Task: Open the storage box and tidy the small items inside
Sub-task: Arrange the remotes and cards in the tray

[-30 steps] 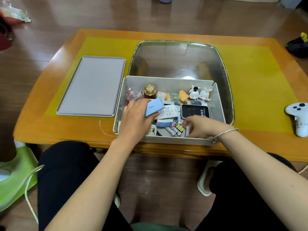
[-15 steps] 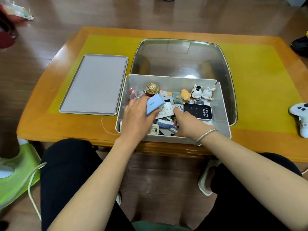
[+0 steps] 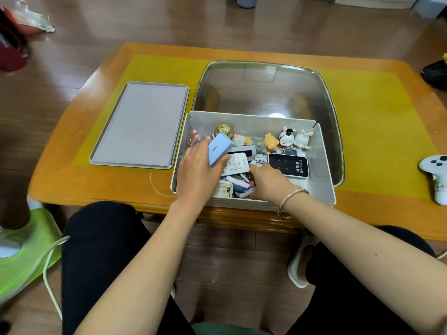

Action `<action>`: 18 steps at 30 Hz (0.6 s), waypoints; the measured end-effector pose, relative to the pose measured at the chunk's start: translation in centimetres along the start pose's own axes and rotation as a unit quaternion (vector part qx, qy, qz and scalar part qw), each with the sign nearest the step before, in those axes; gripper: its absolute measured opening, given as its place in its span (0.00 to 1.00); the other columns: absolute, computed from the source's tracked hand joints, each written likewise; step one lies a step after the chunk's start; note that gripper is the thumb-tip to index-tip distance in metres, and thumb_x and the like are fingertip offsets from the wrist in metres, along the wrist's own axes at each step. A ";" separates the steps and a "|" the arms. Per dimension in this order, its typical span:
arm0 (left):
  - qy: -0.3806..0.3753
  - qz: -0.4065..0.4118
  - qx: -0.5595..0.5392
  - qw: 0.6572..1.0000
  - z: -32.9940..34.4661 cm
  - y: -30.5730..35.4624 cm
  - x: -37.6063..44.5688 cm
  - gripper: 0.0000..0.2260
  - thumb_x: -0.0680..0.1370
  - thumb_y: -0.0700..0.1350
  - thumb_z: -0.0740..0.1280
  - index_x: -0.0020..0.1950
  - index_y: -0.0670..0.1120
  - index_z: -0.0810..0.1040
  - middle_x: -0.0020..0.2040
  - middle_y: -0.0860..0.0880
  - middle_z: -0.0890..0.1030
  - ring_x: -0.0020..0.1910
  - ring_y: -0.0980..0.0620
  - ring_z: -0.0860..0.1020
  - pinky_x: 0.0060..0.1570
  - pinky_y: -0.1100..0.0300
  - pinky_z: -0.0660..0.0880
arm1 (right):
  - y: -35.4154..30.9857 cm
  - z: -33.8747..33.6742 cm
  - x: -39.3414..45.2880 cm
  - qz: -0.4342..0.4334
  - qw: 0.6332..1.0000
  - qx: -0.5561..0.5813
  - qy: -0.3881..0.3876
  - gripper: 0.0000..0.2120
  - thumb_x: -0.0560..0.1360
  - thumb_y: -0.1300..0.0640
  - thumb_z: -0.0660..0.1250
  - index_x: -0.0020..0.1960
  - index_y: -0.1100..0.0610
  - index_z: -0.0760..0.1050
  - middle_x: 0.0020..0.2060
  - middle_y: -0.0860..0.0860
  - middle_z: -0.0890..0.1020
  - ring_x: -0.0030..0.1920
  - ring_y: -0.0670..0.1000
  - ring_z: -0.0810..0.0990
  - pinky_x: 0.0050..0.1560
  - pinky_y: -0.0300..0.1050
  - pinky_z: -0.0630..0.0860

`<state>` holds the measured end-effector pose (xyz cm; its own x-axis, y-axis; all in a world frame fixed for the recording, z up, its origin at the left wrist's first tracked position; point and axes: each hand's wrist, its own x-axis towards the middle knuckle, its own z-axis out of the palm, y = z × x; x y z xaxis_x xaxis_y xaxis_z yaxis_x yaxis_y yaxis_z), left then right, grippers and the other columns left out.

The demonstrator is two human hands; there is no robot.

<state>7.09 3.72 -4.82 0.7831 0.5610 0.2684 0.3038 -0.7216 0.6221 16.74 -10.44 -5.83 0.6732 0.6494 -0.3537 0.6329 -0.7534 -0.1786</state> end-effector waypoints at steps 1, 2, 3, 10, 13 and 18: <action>0.001 -0.003 -0.002 1.000 0.0 0.0 0.0 0.23 0.75 0.55 0.69 0.65 0.45 0.71 0.57 0.46 0.78 0.55 0.49 0.74 0.44 0.63 0.69 | 0.1 0.1 0.1 -0.002 1.000 0.000 0.001 0.29 0.71 0.51 0.71 0.68 0.53 0.64 0.58 0.61 0.72 0.54 0.63 0.76 0.52 0.52 0.74; 0.003 -0.006 -0.005 1.000 0.0 -0.1 0.1 0.23 0.75 0.55 0.69 0.65 0.45 0.71 0.58 0.46 0.78 0.55 0.49 0.74 0.44 0.64 0.68 | 0.2 0.1 0.2 -0.006 1.000 0.002 0.000 0.28 0.71 0.52 0.70 0.68 0.53 0.64 0.58 0.61 0.73 0.55 0.63 0.75 0.52 0.52 0.74; 0.005 -0.010 -0.008 1.000 0.0 -0.1 0.1 0.23 0.75 0.55 0.69 0.65 0.45 0.71 0.58 0.46 0.78 0.56 0.50 0.74 0.43 0.65 0.67 | 0.3 0.1 0.3 -0.011 1.000 0.007 -0.003 0.28 0.71 0.51 0.70 0.68 0.52 0.64 0.57 0.60 0.73 0.56 0.62 0.75 0.52 0.51 0.73; 0.013 -0.011 -0.016 1.000 0.0 -0.1 0.1 0.23 0.75 0.55 0.70 0.64 0.45 0.72 0.58 0.47 0.78 0.56 0.50 0.74 0.43 0.66 0.68 | 0.2 -0.3 0.3 -0.048 0.998 0.028 -0.003 0.24 0.69 0.48 0.72 0.62 0.54 0.71 0.54 0.56 0.79 0.54 0.57 0.76 0.51 0.48 0.74; 0.016 -0.014 -0.024 0.999 0.0 -0.2 0.2 0.22 0.75 0.55 0.69 0.64 0.46 0.72 0.57 0.47 0.78 0.55 0.50 0.74 0.43 0.64 0.69 | 0.4 -0.7 0.2 -0.049 0.998 0.046 0.005 0.21 0.66 0.55 0.74 0.57 0.54 0.75 0.50 0.54 0.81 0.51 0.56 0.78 0.48 0.45 0.75; 0.012 -0.031 -0.037 0.999 -0.1 -0.2 0.2 0.24 0.75 0.55 0.69 0.66 0.47 0.70 0.59 0.48 0.77 0.57 0.51 0.74 0.44 0.62 0.74 | 0.3 -1.5 -0.2 -0.056 0.996 0.050 0.051 0.06 0.68 0.60 0.72 0.44 0.57 0.78 0.40 0.53 0.81 0.44 0.56 0.80 0.46 0.45 0.76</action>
<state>7.18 4.04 -4.85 0.7501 0.6144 0.2448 0.3104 -0.6539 0.6899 17.39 -10.65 -4.46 0.6386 0.7334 -0.2329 0.6685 -0.6787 -0.3041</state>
